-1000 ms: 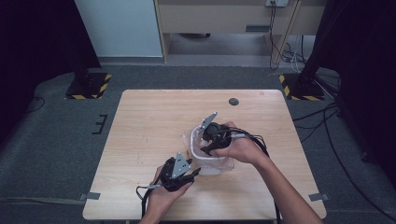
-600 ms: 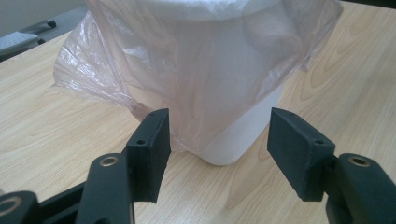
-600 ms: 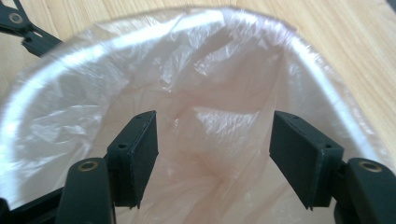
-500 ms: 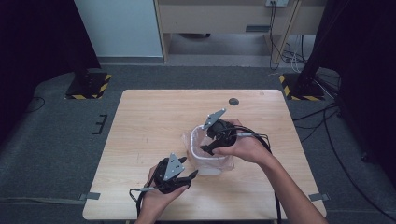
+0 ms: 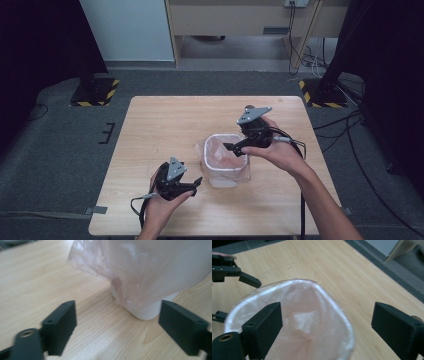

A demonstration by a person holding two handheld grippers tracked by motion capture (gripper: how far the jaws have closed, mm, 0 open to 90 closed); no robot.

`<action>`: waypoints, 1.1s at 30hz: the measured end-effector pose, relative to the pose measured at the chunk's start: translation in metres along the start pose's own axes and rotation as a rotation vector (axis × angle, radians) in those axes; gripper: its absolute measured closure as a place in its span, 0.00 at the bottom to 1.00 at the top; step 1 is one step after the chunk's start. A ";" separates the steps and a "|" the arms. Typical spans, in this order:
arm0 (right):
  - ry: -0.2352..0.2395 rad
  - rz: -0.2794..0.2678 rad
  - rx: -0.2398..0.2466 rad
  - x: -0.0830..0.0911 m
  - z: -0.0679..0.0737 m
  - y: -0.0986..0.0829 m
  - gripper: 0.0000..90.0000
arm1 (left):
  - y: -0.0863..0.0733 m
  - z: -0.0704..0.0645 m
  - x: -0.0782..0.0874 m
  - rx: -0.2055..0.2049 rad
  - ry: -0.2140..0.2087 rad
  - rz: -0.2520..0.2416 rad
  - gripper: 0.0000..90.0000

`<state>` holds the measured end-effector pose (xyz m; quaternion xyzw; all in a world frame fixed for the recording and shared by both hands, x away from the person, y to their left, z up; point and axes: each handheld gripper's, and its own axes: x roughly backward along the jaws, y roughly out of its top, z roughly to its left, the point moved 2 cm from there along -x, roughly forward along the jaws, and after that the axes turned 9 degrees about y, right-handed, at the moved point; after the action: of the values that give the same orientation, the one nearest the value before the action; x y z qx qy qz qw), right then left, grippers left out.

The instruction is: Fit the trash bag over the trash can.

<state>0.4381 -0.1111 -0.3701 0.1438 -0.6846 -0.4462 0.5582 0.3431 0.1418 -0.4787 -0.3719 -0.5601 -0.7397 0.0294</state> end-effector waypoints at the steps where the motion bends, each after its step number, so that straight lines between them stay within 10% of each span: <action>1: -0.010 -0.010 -0.010 0.002 -0.002 -0.002 0.07 | -0.001 0.002 -0.001 -0.004 0.009 0.009 0.13; 17: -0.170 -0.126 -0.216 0.030 -0.056 -0.078 0.10 | -0.010 0.023 -0.018 0.033 0.033 0.059 0.07; 33: -0.265 -0.133 -0.357 0.012 -0.086 -0.166 0.10 | -0.021 0.068 -0.039 0.078 0.132 0.135 0.05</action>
<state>0.4612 -0.2508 -0.4924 0.0279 -0.6511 -0.6109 0.4495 0.3966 0.1925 -0.5125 -0.3579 -0.5590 -0.7365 0.1303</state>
